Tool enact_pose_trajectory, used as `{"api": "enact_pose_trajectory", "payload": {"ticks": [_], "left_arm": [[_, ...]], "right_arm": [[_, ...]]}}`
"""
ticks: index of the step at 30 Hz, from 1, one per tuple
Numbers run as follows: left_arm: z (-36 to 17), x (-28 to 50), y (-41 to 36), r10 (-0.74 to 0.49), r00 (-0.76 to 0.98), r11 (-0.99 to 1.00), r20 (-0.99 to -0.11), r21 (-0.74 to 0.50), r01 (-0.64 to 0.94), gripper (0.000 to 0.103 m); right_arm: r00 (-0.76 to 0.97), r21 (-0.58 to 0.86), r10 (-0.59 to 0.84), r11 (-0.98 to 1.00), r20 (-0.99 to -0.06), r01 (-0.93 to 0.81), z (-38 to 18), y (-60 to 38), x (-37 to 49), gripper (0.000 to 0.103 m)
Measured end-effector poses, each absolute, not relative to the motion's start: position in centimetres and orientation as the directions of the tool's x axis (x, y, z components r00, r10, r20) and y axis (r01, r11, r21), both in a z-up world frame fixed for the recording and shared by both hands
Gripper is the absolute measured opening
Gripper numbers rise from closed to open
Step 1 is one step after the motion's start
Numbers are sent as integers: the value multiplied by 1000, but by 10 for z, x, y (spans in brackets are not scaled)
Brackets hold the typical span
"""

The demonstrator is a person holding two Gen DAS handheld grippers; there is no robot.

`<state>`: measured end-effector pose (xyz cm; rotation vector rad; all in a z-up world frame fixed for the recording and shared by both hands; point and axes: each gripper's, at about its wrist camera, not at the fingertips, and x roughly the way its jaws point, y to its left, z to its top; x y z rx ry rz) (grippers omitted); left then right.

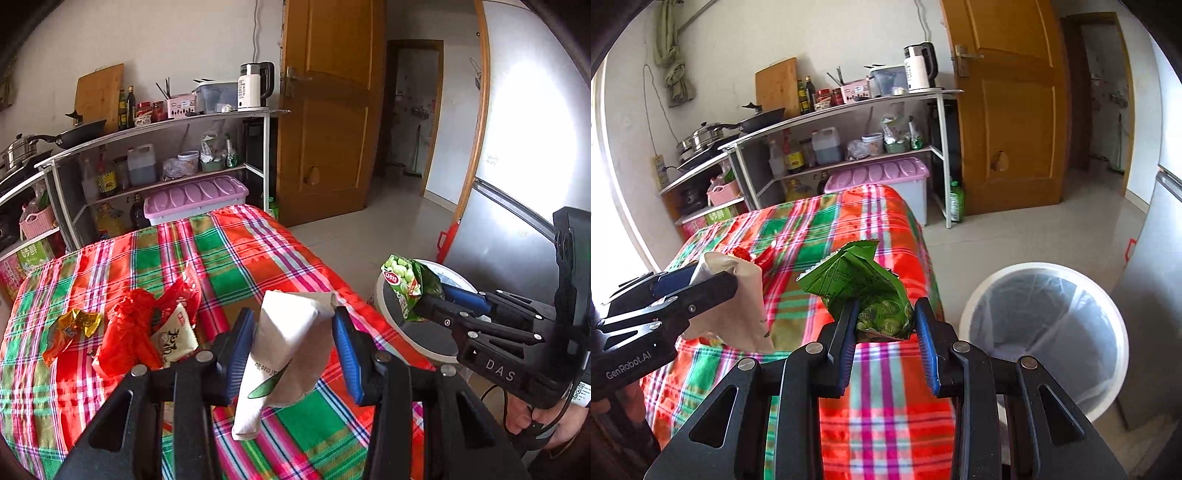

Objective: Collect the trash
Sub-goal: 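Carry the paper cone and green snack bag in both tools over the bin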

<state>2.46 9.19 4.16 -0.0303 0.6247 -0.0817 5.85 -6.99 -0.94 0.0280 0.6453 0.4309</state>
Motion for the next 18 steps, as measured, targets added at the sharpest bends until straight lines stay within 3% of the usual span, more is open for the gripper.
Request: {"api": "enact_pose_trajectory", "payload": {"ticks": [18], "left_arm": [[34,74,-7,-234,754,966,-614,-62,249,45]], "right_arm": [[781,144,219,976,-585,-166,-10,-172,63,32]]}}
